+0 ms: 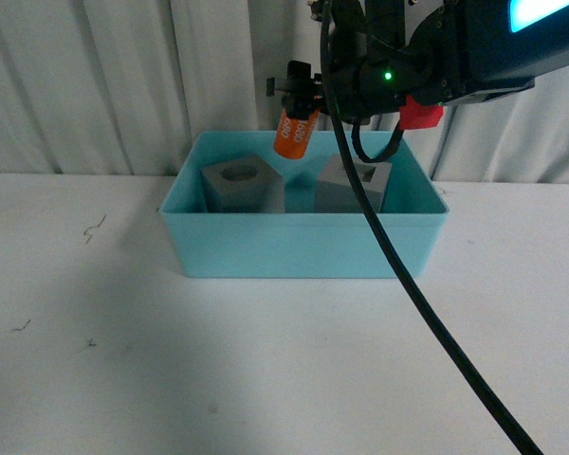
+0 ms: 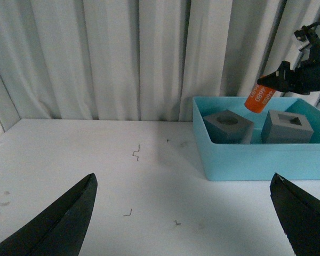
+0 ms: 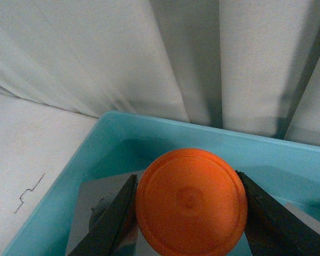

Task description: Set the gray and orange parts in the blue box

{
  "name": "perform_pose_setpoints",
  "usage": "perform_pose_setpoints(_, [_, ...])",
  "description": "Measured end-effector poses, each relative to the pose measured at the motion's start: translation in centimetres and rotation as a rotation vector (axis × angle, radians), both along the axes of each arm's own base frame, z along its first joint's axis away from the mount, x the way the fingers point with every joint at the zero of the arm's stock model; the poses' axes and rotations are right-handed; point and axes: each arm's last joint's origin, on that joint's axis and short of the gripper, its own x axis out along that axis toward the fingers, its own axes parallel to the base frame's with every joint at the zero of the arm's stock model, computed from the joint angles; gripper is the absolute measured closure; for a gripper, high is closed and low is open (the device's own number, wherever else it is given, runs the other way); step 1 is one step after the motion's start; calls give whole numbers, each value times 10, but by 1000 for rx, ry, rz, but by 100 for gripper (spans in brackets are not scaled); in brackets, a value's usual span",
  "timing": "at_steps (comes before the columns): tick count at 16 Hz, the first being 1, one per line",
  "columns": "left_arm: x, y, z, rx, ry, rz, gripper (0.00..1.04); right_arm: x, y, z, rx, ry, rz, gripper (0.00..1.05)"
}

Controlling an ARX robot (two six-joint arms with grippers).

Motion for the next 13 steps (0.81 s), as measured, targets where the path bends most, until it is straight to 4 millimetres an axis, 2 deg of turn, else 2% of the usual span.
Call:
perform_pose_setpoints(3, [0,0,0,0,0,0,7,4,0,-16,-15,30,-11,57])
perform_pose_setpoints(13, [0,0,0,0,0,0,7,10,-5,-23,-42,42,-29,57])
